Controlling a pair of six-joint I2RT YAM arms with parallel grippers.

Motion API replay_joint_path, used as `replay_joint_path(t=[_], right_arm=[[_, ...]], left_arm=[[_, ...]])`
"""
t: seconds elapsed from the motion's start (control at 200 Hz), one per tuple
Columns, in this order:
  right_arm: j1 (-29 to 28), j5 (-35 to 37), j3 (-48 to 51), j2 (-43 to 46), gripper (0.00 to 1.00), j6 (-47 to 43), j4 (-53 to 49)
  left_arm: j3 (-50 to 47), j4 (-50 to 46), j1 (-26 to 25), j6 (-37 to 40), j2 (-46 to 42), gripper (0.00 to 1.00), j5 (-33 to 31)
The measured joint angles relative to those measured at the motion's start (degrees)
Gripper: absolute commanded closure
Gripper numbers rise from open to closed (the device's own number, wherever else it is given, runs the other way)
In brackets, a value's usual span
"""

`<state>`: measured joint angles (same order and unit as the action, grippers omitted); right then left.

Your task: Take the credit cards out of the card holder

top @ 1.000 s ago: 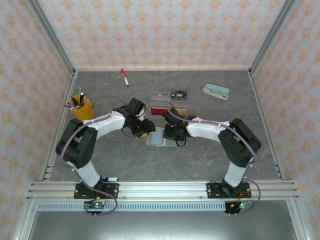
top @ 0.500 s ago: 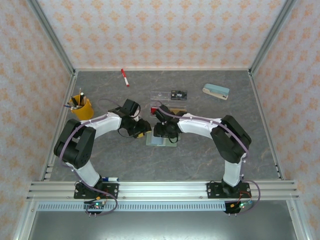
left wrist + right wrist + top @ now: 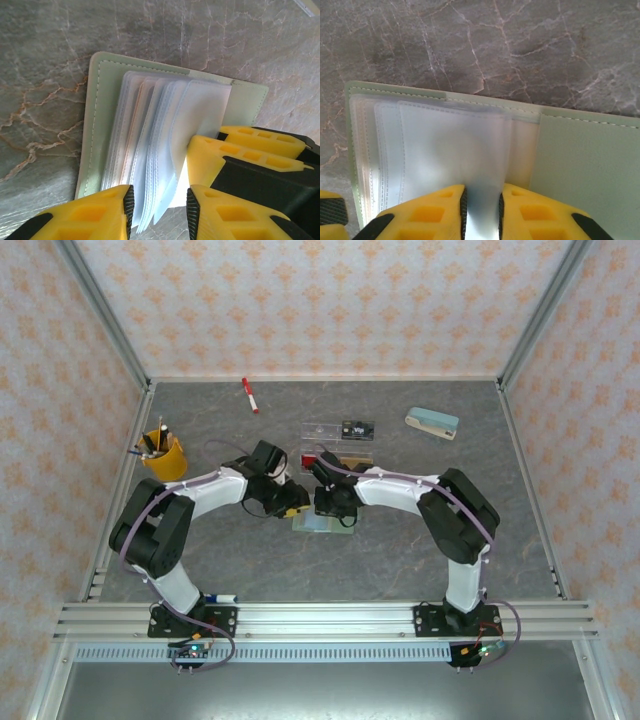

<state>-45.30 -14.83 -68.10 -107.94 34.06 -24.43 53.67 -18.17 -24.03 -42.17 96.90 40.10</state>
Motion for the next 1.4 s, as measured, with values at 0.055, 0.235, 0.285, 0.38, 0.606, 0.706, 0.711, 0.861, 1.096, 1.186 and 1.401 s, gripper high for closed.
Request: replay_joint_path(t=[0.055,0.235,0.285,0.38,0.606,0.706,0.711,0.861,1.096,1.186,1.401], right_arm=[[0.17,-0.33,0.39,0.15,0.77,0.02,0.46],[0.50,-1.14,1.11,0.44,0.78,0.02,1.49],[0.57,-1.27,1.20,0.44,0.78,0.00,1.62],[0.72,-1.66,1.46,0.55,0.78,0.00,1.95],[0.85,-1.88,1.88,0.68,0.79,0.17,2.43],[0.92,-2.14,2.19,0.81,0.80,0.24,2.78],[0.94,-2.14,2.19,0.83,0.80,0.26,2.78],[1.09,-2.54,2.34,0.92,0.81,0.39,2.91],[1.09,-2.58,2.38,0.92,0.81,0.42,3.02],[1.09,-2.60,2.38,0.94,0.81,0.42,3.04],[1.11,-2.49,3.80,2.08,0.74,0.94,4.28]], left_arm=[[0.02,0.00,-0.17,0.02,0.33,0.64,0.00],[0.61,-0.04,-0.66,0.17,2.38,0.63,-0.02],[0.76,-0.07,-0.66,0.17,2.51,0.64,0.00],[0.98,-0.20,-0.79,0.20,2.60,0.65,-0.02],[1.05,-0.22,-0.79,0.22,3.02,0.70,0.44],[1.05,-0.24,-0.79,0.37,3.08,0.74,0.61],[1.05,-0.26,-0.81,0.44,3.08,0.74,0.61],[1.18,0.13,-1.22,0.90,3.15,0.76,1.73],[1.51,0.92,-2.60,1.99,3.15,0.76,2.99],[1.53,0.90,-2.60,2.27,3.15,0.77,2.97],[1.60,0.85,-2.60,2.99,3.17,0.94,2.73]])
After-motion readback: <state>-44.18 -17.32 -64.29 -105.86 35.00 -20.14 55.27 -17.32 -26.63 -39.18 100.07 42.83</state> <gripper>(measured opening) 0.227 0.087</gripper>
